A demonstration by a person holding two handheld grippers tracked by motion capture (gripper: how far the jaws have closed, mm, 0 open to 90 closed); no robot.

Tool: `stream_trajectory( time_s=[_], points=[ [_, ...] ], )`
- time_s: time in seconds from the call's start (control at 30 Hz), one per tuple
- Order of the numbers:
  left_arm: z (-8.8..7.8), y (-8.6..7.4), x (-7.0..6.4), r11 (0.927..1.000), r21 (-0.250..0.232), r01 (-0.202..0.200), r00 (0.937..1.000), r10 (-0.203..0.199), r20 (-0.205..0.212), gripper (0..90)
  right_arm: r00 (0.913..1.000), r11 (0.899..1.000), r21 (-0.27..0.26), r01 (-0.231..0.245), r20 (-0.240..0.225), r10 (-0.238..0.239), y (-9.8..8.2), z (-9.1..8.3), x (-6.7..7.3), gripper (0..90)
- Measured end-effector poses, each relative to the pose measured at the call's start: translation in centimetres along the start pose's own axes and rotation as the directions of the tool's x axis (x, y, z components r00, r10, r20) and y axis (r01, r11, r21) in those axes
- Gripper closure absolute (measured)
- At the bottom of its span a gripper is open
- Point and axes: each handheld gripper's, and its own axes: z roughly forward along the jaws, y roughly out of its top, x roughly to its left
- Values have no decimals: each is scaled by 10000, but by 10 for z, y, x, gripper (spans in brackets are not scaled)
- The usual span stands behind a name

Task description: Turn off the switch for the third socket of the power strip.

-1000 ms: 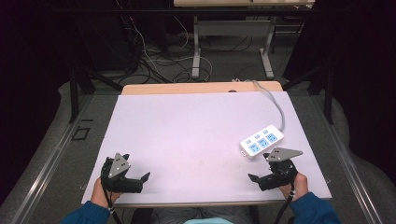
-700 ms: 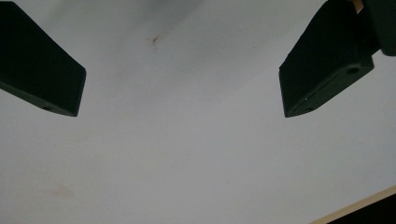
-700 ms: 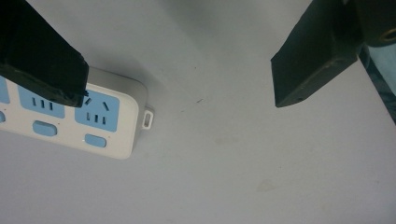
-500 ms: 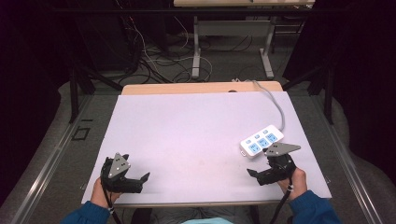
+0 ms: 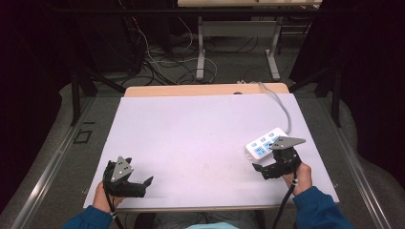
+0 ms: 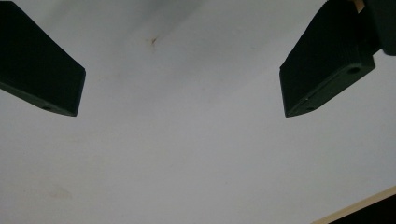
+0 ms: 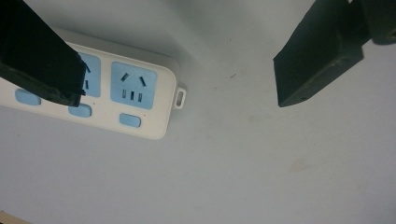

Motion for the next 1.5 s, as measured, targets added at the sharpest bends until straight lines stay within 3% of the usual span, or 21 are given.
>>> stream_trajectory(
  time_s=[0.4,0.77,1.5],
  points=[
    [0,0,0,10000,-27,17,10000,-18,-37,2,9996,9997,-87,-210,163,212,12,7,-16,11],
    [-1,0,0,10000,-13,-7,10000,7,-15,2,9992,9992,-20,-392,40,392,21,19,-25,10],
    [-1,0,-2,10000,8,5,10000,-5,37,2,9958,9957,156,-910,-117,912,25,35,-43,2]
  ],
)
